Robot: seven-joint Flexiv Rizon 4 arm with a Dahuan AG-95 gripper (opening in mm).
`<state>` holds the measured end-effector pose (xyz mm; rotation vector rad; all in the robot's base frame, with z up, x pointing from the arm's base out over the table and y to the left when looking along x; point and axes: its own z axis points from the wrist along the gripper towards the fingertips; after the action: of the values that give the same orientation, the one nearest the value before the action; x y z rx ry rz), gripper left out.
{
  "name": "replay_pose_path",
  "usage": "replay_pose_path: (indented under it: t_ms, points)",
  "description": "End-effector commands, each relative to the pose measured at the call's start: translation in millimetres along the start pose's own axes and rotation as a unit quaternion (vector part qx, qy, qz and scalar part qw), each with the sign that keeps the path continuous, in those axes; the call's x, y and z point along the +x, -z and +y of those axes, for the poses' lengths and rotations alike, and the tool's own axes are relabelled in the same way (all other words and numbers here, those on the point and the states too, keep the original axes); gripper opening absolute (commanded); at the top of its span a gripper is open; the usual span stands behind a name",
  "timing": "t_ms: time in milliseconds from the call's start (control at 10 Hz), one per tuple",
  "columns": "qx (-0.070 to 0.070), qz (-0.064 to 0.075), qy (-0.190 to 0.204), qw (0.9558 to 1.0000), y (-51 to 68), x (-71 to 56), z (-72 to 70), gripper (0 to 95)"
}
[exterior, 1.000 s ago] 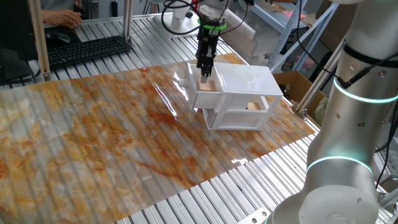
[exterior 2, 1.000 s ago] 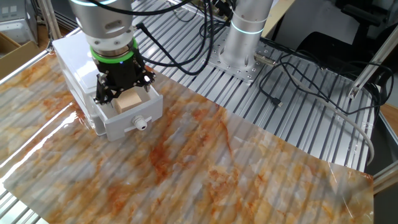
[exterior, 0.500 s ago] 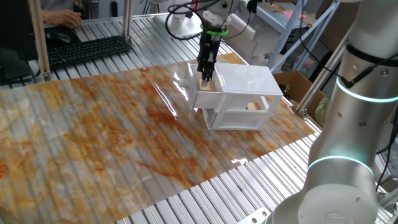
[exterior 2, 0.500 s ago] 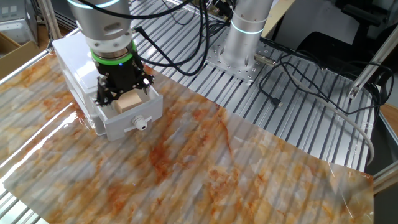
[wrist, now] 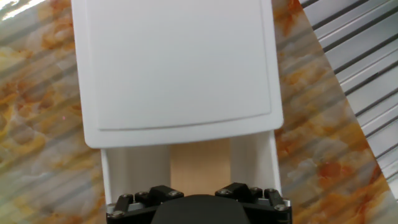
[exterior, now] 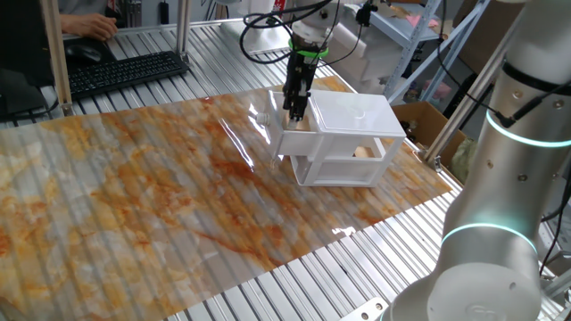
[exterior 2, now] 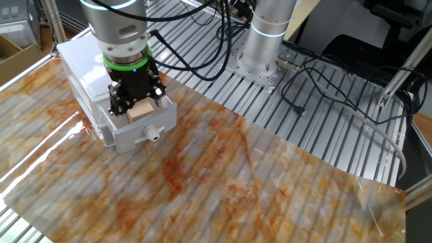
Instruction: Take something out of a drawer
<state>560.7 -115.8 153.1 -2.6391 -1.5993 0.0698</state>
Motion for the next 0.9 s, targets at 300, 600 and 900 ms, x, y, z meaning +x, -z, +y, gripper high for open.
replay_pose_path:
  t_ms: [300,600,900]
  points:
    - [-0.007,0.001,-0.001,1.0000,-3.8,0.1,-0.8,95.0]
    - [-0.008,0.003,0.001,1.0000,-9.2,1.1,0.4,95.0]
    - [-0.008,0.004,0.002,1.0000,-14.6,0.5,1.9,95.0]
